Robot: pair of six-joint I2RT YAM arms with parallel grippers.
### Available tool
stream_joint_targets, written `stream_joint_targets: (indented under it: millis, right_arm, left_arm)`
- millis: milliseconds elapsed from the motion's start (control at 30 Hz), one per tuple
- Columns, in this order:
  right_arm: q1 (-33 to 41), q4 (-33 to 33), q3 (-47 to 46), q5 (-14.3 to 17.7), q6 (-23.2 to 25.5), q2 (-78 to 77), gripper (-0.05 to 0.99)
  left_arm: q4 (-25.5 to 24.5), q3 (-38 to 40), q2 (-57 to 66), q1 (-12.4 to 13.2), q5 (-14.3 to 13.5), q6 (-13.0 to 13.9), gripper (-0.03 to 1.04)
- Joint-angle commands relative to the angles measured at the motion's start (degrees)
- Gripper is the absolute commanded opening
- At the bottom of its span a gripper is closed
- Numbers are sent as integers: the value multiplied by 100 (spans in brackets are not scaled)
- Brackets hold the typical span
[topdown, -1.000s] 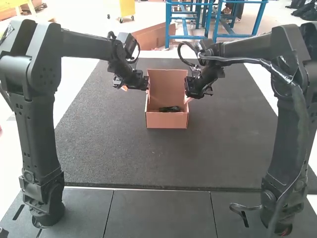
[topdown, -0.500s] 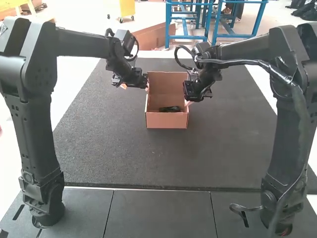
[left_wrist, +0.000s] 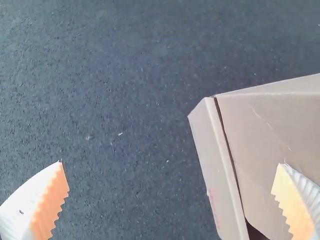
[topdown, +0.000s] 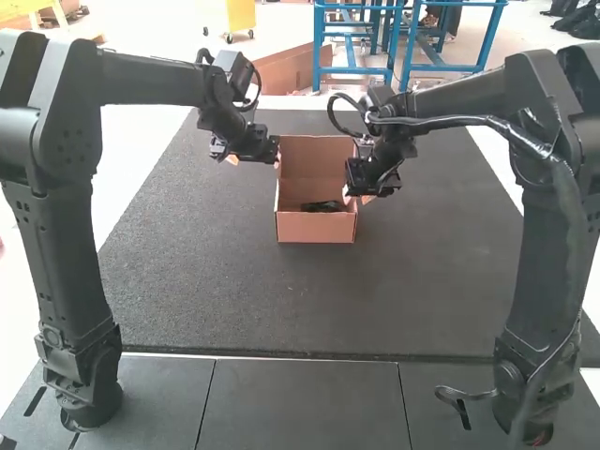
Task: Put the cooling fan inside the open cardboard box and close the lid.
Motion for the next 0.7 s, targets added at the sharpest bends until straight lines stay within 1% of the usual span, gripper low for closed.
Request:
stream_joint_targets:
  millis: [0,67,100,167,233,300,367,433,467,567,667]
  right_arm:
    - [15,-71,435,128,127,-282,73]
    - [-11,-194,654,49,223,-282,88]
    - [-29,-290,751,22,232,-282,91]
    - [-73,-378,900,13,214,-291,91]
    - [-134,-449,971,-66,206,-309,91]
    - [-213,-475,988,-66,206,-309,91]
    - [-292,-519,997,-83,188,-344,91]
    - [-371,-536,997,-110,188,-423,91]
    - [-407,-536,997,-118,188,-458,91]
    - [-459,-536,988,-206,188,-590,91]
    - [-494,-536,944,-294,188,-730,91]
  left_arm:
    - [-59,-45,-240,-4,29,27,96]
    - [-103,-116,-275,4,12,54,96]
    - [-112,-169,-293,22,-41,71,96]
    - [-103,-256,-328,75,-173,80,96]
    - [-86,-327,-354,145,-366,80,96]
    - [-33,-362,-354,215,-674,62,96]
    - [99,-379,-354,303,-1025,-26,96]
    - [257,-362,-354,400,-1254,-43,96]
    - [345,-344,-337,418,-1306,-52,96]
    - [705,-265,-328,470,-1306,-61,96]
    - [1030,-107,-310,426,-1306,1,96]
